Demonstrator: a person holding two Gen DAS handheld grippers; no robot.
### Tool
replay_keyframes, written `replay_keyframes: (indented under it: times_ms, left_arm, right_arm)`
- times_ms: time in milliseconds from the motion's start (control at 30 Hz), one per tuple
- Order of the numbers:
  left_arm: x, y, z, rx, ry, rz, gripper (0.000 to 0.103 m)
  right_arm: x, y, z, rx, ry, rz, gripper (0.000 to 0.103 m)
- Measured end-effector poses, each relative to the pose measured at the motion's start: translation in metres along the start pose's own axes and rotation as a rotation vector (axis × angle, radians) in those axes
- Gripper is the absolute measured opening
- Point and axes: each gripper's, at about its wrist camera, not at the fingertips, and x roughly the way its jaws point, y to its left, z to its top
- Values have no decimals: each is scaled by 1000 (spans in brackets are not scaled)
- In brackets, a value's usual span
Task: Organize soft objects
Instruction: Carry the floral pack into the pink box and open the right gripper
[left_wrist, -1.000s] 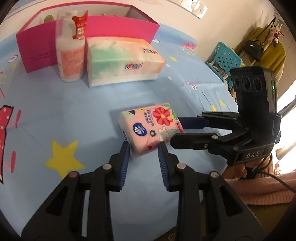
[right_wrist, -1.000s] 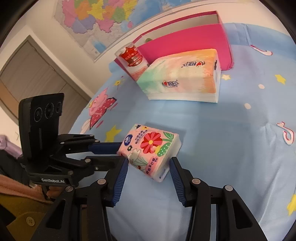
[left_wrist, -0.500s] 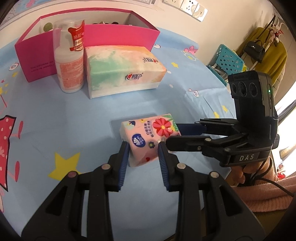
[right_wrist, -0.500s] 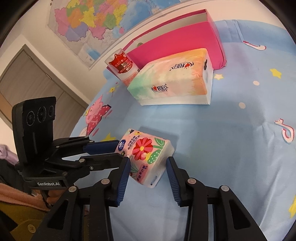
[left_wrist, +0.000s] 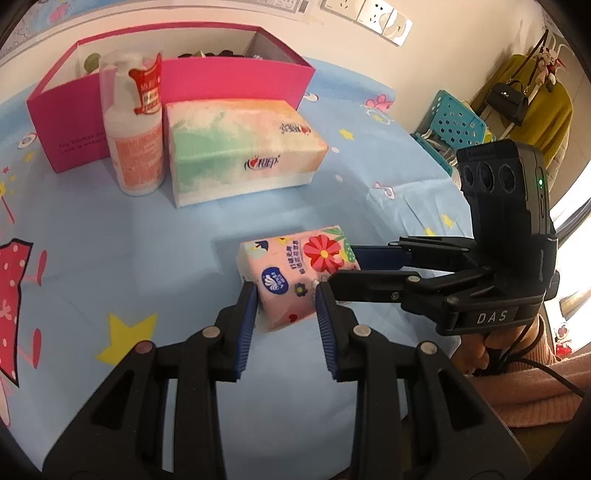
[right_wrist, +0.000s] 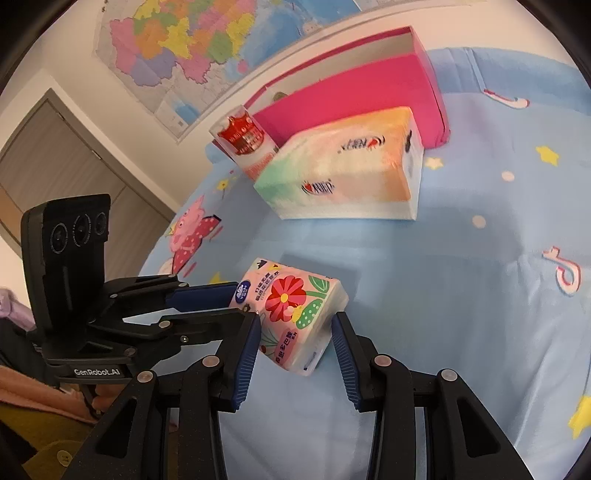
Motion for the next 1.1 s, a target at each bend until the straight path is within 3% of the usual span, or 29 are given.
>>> replay_keyframes:
  times_ms: [1100]
  left_arm:
    - [-34,-12,55,72,-159,36,34]
  right_arm:
    - [-37,17,50,-111,-160,-40,41]
